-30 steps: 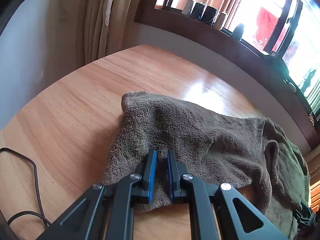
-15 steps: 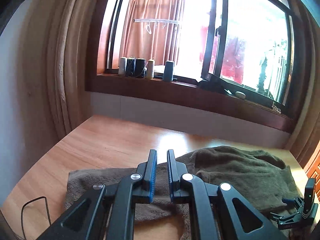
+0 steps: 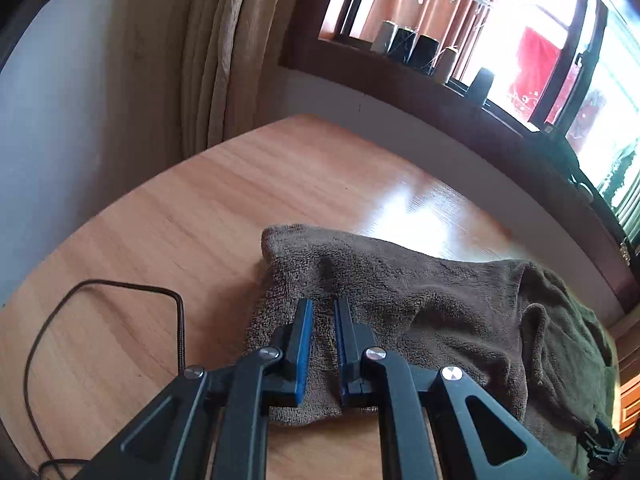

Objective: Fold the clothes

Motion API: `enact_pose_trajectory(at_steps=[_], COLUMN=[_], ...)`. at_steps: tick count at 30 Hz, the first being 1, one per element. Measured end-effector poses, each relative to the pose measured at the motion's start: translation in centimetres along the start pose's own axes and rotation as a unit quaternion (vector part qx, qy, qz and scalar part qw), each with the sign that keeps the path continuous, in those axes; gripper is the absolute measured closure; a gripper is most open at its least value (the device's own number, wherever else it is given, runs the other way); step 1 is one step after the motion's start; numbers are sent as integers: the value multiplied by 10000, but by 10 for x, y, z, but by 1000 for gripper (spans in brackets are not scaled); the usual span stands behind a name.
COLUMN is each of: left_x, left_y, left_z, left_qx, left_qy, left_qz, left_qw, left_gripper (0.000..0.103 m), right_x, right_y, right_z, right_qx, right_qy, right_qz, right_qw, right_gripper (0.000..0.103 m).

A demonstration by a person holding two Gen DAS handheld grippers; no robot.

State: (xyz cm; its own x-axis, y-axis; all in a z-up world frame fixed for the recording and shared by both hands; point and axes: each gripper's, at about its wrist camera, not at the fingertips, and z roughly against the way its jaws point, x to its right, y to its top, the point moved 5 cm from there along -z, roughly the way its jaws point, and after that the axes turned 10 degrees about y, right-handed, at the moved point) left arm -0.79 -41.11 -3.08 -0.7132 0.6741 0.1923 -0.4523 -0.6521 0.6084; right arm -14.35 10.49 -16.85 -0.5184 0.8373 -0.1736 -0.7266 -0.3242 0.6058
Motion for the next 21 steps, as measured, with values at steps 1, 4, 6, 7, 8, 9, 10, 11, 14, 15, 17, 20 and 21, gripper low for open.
enact_pose_trajectory(at_steps=[1, 4, 6, 7, 8, 9, 10, 11, 14, 15, 17, 20, 21], left_x=[-3, -4, -5, -4, -4, -5, -7, -8, -12, -13, -14, -19, -21], left_y=[0, 1, 1, 3, 4, 5, 6, 8, 11, 11, 11, 11, 11], left_z=[-3, -10, -9, -8, -7, -7, -6, -6, -4, -6, -9, -19, -21], left_qx=[-87, -253, -255, -222, -194, -157, -115, -94, -88, -106, -150, -240, -275], left_qy=[-113, -408, -661, -784, -804, -741, -675, -641, -587, -522, -384, -214, -185], left_qz=[83, 232, 380, 470, 507, 510, 521, 543, 593, 564, 495, 447, 448], left_qw=[9999, 9986, 9968, 9956, 9953, 9958, 9963, 9964, 9965, 9970, 9979, 9985, 9984], left_gripper=[90, 62, 28, 26, 27, 27, 27, 27, 26, 27, 27, 27, 26], right_x=[0, 0, 0, 0, 0, 0, -1, -1, -1, 0, 0, 0, 0], right_y=[0, 0, 0, 0, 0, 0, 0, 0, 0, 0, 0, 0, 0], right_z=[0, 0, 0, 0, 0, 0, 0, 0, 0, 0, 0, 0, 0], right_qx=[0, -2, -2, -3, -3, -4, -4, -4, -4, -3, -1, 8, 9], right_qy=[-2, -7, -10, -12, -14, -15, -17, -19, -20, -17, -12, -1, 1], right_qz=[1, 2, 3, 4, 4, 5, 5, 6, 5, 4, 1, -12, -13], right_qw=[10000, 10000, 10000, 10000, 10000, 10000, 10000, 10000, 10000, 10000, 10000, 10000, 10000], right_gripper=[0, 0, 0, 0, 0, 0, 0, 0, 0, 0, 0, 0, 0])
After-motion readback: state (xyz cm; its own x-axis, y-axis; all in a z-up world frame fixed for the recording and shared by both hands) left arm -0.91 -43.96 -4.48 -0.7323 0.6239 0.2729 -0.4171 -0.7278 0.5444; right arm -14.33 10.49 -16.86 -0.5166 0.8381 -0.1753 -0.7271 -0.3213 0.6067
